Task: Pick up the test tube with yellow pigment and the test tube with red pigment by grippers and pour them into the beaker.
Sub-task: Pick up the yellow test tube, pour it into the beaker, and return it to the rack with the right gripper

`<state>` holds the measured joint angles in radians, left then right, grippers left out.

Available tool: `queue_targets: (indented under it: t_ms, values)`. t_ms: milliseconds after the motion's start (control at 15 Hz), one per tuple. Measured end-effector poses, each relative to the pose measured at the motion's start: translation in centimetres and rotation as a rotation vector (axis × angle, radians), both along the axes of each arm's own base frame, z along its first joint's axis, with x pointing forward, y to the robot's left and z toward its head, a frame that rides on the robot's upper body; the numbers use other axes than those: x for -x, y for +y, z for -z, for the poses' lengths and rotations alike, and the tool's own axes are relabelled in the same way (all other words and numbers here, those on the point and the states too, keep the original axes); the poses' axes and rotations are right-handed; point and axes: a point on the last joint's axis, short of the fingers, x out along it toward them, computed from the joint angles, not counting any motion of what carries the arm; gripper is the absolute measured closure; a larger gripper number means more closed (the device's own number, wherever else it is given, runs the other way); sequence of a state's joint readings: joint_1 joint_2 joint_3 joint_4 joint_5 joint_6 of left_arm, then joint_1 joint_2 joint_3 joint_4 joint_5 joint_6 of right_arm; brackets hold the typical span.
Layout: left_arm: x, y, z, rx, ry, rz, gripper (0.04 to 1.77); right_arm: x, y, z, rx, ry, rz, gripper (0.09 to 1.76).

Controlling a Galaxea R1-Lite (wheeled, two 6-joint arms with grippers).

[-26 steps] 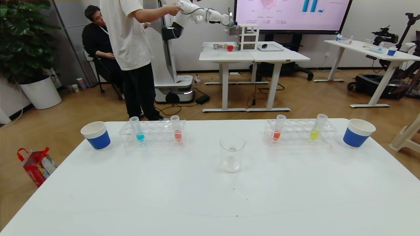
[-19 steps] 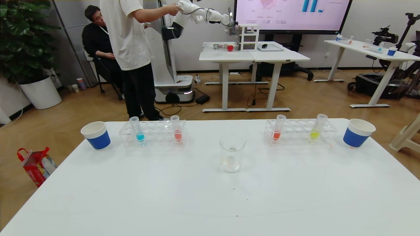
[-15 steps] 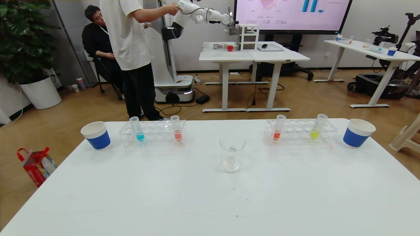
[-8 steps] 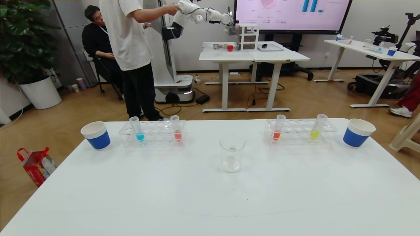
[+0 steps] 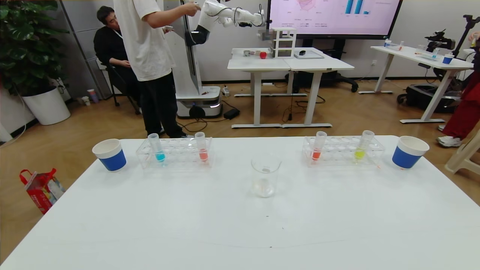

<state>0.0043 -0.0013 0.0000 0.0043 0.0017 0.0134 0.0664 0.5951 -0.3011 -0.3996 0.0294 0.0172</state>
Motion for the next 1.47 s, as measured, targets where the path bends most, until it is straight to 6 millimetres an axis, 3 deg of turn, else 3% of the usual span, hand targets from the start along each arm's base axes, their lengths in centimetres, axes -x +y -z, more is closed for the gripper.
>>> queue_targets:
  t_ms: [200, 400, 667, 867, 1200, 1467]
  values:
    - [0.0, 0.0, 0.0, 0.000, 0.000, 0.000, 0.06, -5.6, 0.3, -1.3, -0.001, 0.022, 0.009, 0.11]
    - [0.0, 0.0, 0.0, 0.000, 0.000, 0.000, 0.06, -11.9, 0.2, -0.8, 0.001, 0.043, 0.034, 0.11]
    - [0.0, 0.0, 0.0, 0.000, 0.000, 0.000, 0.06, -20.0, -0.1, 2.0, 0.003, 0.031, 0.063, 0.11]
    - [0.0, 0.0, 0.0, 0.000, 0.000, 0.000, 0.06, -25.3, -0.3, 5.2, 0.002, 0.009, 0.079, 0.11]
    - [0.0, 0.0, 0.0, 0.000, 0.000, 0.000, 0.06, -32.0, -0.9, 10.7, 0.001, 0.023, 0.100, 0.11]
    - [0.0, 0.0, 0.0, 0.000, 0.000, 0.000, 0.06, -34.8, -2.3, 13.2, 0.003, 0.036, 0.124, 0.11]
